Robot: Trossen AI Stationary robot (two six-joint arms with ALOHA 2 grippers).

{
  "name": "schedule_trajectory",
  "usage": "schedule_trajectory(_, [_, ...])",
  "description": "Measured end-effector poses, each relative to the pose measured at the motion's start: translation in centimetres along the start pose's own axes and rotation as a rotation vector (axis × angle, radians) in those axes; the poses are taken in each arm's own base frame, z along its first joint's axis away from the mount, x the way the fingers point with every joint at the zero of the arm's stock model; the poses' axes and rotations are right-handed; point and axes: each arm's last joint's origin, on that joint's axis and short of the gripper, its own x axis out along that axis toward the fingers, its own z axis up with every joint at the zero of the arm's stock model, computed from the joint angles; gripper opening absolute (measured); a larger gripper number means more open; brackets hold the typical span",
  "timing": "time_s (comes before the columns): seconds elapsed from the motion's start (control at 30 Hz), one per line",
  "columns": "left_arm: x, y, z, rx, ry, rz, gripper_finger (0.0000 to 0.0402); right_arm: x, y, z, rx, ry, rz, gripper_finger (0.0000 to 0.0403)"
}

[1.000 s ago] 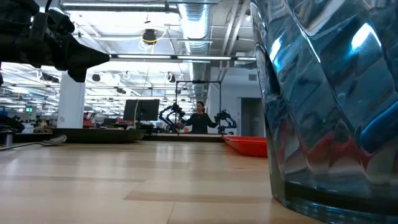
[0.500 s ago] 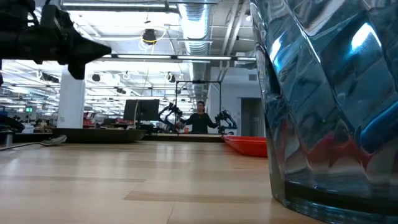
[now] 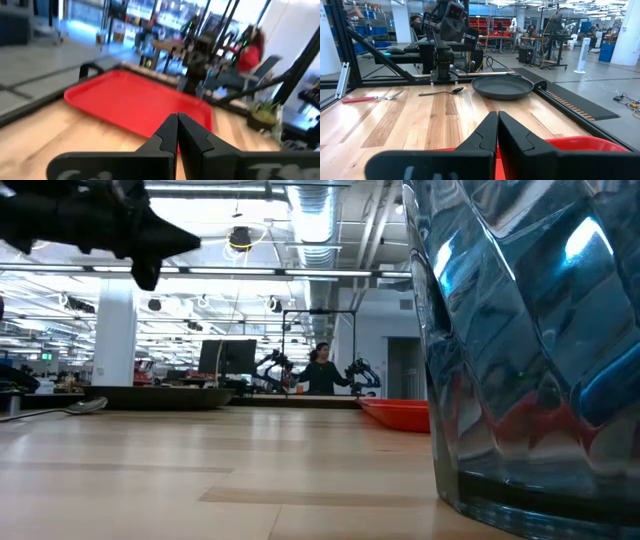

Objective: Pick and place plate/cup/fork/spoon on tray
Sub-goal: Prepare the red serving tray

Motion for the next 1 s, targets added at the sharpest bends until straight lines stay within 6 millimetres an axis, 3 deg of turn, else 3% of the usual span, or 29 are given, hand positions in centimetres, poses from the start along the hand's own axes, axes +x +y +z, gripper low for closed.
schedule_trajectory(0.2, [3.6,-0.3,0.6,-0.017,0.162,0.013,0.0,0.0,0.0,0.0,0.0,0.0,0.0,0.0038])
schedule_trajectory(0.4, [8.7,-0.5,1.4,-0.066,0.293,0.046,0.0,0.0,0.0,0.0,0.0,0.0,0.0,0.0038])
schedule_trajectory(1.0, [20.9,-1.8,-1.0,-0.149,0.46,0.061,0.0,0.0,0.0,0.0,0.0,0.0,0.0,0.0038])
